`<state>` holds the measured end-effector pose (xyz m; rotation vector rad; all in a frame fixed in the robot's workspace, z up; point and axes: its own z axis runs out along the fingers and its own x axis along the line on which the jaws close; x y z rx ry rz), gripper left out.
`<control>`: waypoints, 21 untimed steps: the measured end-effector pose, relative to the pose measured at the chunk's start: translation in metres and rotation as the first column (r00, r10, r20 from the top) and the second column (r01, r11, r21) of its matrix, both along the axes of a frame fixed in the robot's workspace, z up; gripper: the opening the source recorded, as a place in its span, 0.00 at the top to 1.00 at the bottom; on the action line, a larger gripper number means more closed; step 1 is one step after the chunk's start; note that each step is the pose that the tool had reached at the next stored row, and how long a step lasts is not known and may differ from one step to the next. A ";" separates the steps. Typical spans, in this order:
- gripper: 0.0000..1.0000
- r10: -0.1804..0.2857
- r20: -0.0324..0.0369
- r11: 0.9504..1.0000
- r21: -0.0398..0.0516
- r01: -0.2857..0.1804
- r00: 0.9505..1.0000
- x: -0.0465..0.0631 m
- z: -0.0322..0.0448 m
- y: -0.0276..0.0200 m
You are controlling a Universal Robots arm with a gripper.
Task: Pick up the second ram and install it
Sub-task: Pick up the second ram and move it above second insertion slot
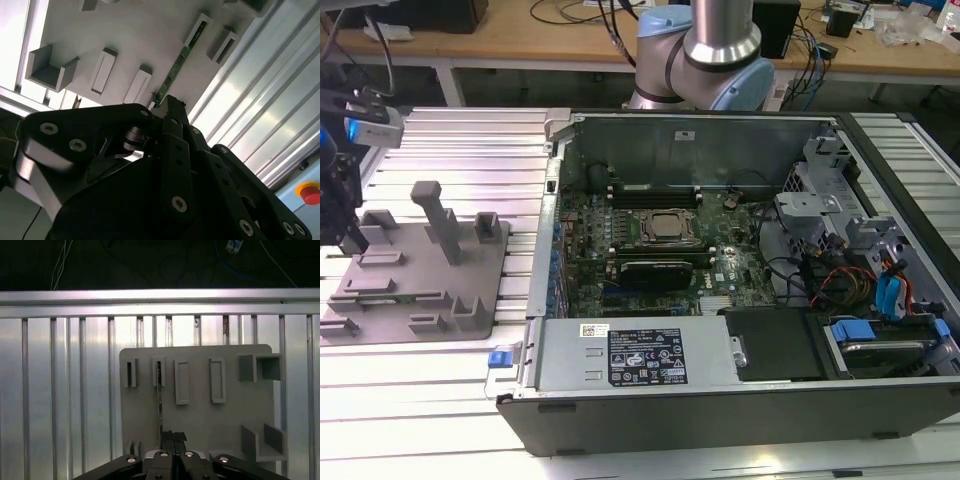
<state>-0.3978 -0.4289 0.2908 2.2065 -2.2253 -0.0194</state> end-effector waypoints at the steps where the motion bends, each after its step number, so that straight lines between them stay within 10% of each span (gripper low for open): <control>1: 0.92 0.009 0.000 1.000 0.000 -0.009 1.000 0.000 -0.0029 0.0000; 21: 0.92 0.172 0.000 0.985 0.000 -0.172 0.985 -0.023 -0.0390 0.0001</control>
